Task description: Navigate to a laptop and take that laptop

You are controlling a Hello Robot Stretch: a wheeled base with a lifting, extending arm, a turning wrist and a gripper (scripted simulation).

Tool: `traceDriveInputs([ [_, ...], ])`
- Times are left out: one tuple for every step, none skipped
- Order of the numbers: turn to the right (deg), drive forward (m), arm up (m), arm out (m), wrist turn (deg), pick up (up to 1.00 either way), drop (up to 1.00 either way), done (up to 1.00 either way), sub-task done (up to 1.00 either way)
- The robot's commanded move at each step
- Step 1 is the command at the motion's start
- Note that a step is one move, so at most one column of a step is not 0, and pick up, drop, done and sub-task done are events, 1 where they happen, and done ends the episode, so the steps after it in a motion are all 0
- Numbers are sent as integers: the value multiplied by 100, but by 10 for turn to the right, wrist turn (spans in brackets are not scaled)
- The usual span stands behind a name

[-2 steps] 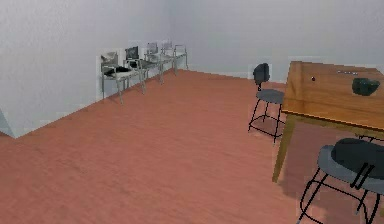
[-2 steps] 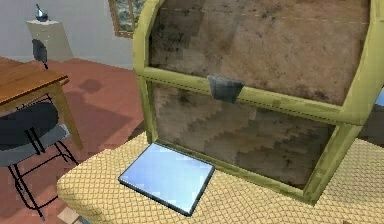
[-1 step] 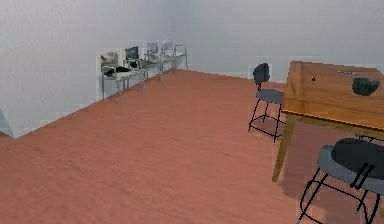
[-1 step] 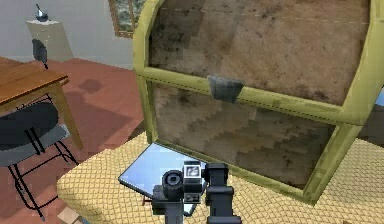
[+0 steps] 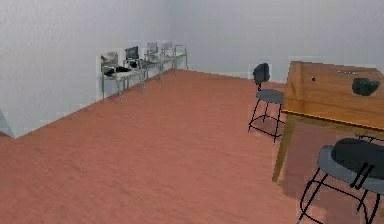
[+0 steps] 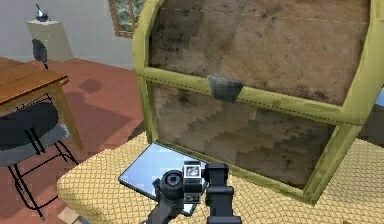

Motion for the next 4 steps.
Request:
traceDriveInputs([
  [0,0,0,0,450,0,0,0,0],
  [0,0,0,0,450,0,0,0,0],
  [0,0,0,0,450,0,0,0,0],
  [0,0,0,0,90,0,0,0,0],
])
